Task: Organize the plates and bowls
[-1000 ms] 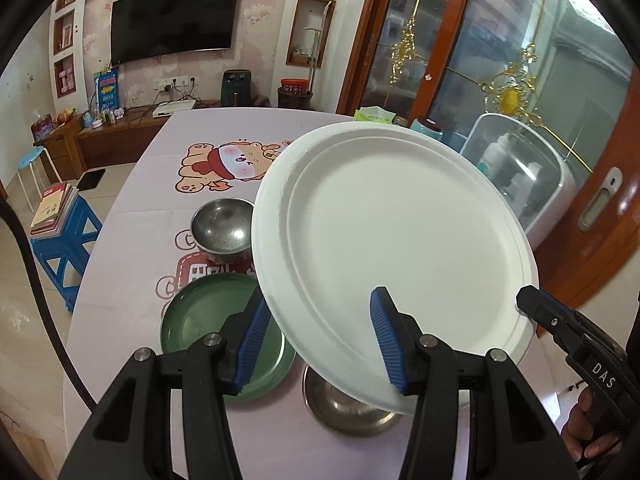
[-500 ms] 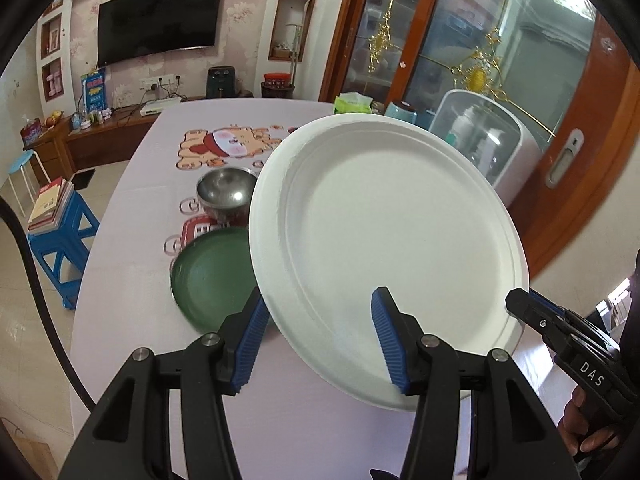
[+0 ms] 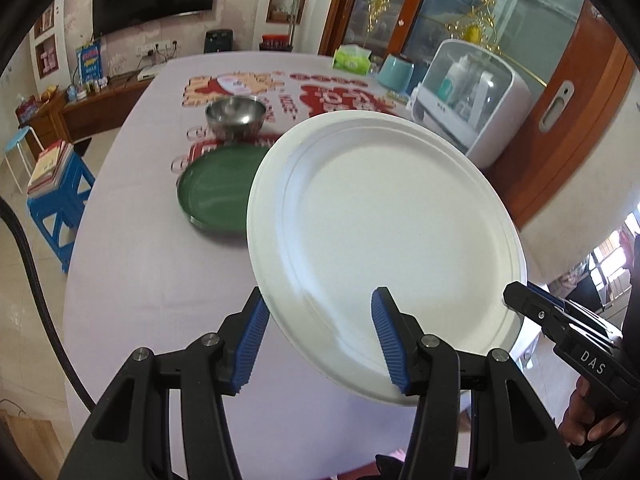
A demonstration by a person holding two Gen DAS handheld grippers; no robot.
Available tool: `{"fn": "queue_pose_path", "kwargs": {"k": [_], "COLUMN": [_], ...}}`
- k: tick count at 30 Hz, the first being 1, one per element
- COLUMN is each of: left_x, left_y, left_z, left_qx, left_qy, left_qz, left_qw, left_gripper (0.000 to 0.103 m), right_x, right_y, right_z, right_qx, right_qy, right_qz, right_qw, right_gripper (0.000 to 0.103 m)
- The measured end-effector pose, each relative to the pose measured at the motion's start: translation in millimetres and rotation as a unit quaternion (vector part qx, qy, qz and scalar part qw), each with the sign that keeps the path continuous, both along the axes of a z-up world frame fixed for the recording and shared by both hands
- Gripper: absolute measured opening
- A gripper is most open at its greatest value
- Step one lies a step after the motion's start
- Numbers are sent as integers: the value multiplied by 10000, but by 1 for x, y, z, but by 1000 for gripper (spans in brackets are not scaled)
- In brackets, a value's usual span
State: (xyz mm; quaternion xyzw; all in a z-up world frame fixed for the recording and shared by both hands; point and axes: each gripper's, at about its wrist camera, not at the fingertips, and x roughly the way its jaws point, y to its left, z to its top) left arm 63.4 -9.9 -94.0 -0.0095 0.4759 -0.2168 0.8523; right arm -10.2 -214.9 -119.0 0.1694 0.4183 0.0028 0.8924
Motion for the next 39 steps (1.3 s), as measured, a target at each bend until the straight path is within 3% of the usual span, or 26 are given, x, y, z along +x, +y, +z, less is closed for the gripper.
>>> {"fn": "queue_pose_path", "kwargs": {"k": [22,39], "left_x": [-37,-26], "left_y": [8,-1], "left_z": [-76,-114], "left_qx": [352,587], "left_qy": [1076,1532], "left_qz": [-204,-280], "left_qw": [9934,9860], "left_gripper": [51,51], "right_x": [-31,-16], "right_y": [14,13], "right_z": [-63,-100], "right_qx": [134,181], "right_qy": [1204,1806], "right_qz": [19,-111], "right_qw": [9926,9833], "right_gripper": [28,29]}}
